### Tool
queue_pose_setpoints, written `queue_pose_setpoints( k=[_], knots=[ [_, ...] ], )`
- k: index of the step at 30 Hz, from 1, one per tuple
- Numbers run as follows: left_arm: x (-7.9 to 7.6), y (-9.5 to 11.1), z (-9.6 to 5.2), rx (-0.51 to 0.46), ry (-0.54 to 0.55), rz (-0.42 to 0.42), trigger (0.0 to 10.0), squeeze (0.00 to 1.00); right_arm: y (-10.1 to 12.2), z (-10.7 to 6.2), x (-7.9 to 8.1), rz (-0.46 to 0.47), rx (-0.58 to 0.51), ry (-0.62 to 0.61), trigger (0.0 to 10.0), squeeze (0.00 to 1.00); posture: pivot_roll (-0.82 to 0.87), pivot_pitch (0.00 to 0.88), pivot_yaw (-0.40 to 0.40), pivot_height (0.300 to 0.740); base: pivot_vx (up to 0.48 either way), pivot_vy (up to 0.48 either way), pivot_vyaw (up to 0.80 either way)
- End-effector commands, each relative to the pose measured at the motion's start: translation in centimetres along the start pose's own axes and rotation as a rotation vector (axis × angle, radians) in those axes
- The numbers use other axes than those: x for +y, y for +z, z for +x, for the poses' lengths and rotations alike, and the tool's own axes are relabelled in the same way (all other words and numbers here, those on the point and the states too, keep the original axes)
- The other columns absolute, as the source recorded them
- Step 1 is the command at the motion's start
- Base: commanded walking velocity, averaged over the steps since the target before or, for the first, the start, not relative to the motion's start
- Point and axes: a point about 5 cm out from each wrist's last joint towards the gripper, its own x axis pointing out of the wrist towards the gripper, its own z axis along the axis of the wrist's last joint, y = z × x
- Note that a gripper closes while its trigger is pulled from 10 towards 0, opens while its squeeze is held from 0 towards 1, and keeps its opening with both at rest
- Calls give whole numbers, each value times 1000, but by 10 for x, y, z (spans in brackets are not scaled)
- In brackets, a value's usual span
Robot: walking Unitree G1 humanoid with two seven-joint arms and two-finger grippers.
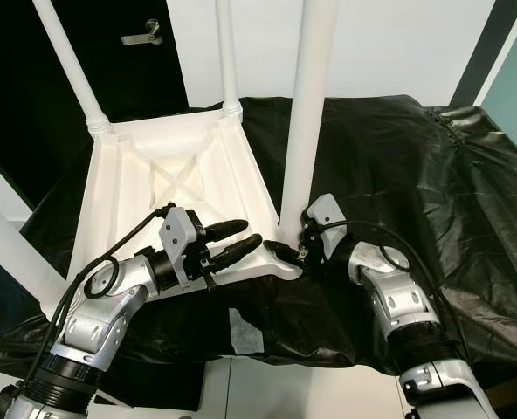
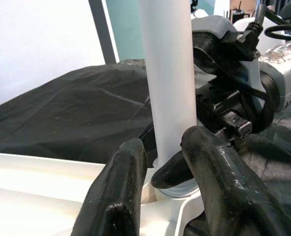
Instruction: Building children table
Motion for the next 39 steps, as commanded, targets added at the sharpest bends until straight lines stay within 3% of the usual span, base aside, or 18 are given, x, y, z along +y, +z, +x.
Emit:
queue_pose_setpoints(
  k=[1, 4, 6, 7, 9, 12, 14, 15, 19, 30, 31, 32, 36, 39],
  knots=[
    [-3, 0, -1, 9, -10, 10, 10000, 0, -22, -1, 9, 29, 109, -104, 10000, 0, -20, 0, 13, 740, 0, 0, 0],
    [-4, 0, -1, 11, -18, 4, 10000, 0, -26, -2, 11, 50, 117, -201, 10000, 0, -31, 0, 20, 740, 0, 0, 0],
    [-4, 0, -1, 11, -18, 4, 10000, 0, -26, -2, 11, 50, 117, -201, 10000, 0, -31, 0, 20, 740, 0, 0, 0],
    [-5, -1, -1, 12, -25, 3, 10000, 0, -27, -1, 17, 82, 121, -274, 10000, 0, -39, 0, 23, 740, 0, 0, 0],
    [-5, -1, -1, 12, -25, 3, 10000, 0, -27, -1, 17, 82, 121, -274, 10000, 0, -39, 0, 23, 740, 0, 0, 0],
    [-6, -1, 2, 9, -40, 0, 10000, 0, -30, 2, 36, 201, 133, -575, 10000, 0, -48, 0, 31, 740, 0, 0, 0],
    [-6, -1, 2, 9, -40, 0, 10000, 0, -30, 2, 36, 201, 133, -575, 10000, 0, -48, 0, 31, 740, 0, 0, 0],
    [-6, 0, 3, 8, -45, 0, 10000, 0, -30, 2, 39, 231, 129, -652, 10000, 0, -50, 0, 32, 740, 0, 0, 0],
    [-7, 0, 3, 5, -52, 0, 10000, 0, -26, 3, 48, 299, 114, -771, 10000, 0, -54, 0, 32, 740, 0, 0, 0],
    [-6, 0, 3, 4, -47, 1, 10000, 0, -19, 6, 48, 288, 92, -768, 10000, 0, -46, 0, 28, 740, 0, 0, 0],
    [-6, 0, 3, 4, -44, 2, 10000, 0, -17, 7, 48, 280, 84, -761, 10000, 769, -46, 0, 28, 740, 0, 0, 0],
    [-6, 1, 3, 3, -40, 1, 10000, 0, -14, 8, 48, 276, 63, -728, 10000, 1000, -47, 0, 30, 740, 0, 0, 0],
    [-6, 1, 3, 2, -36, 0, 10000, 0, -10, 8, 47, 268, 38, -674, 10000, 1000, -47, 0, 34, 740, 0, 0, 0],
    [-5, 1, 3, 1, -32, 0, 10000, 0, -5, -1, 36, 237, -18, -585, 10000, 1000, -51, 0, 33, 740, 0, 0, 0]
  ],
)
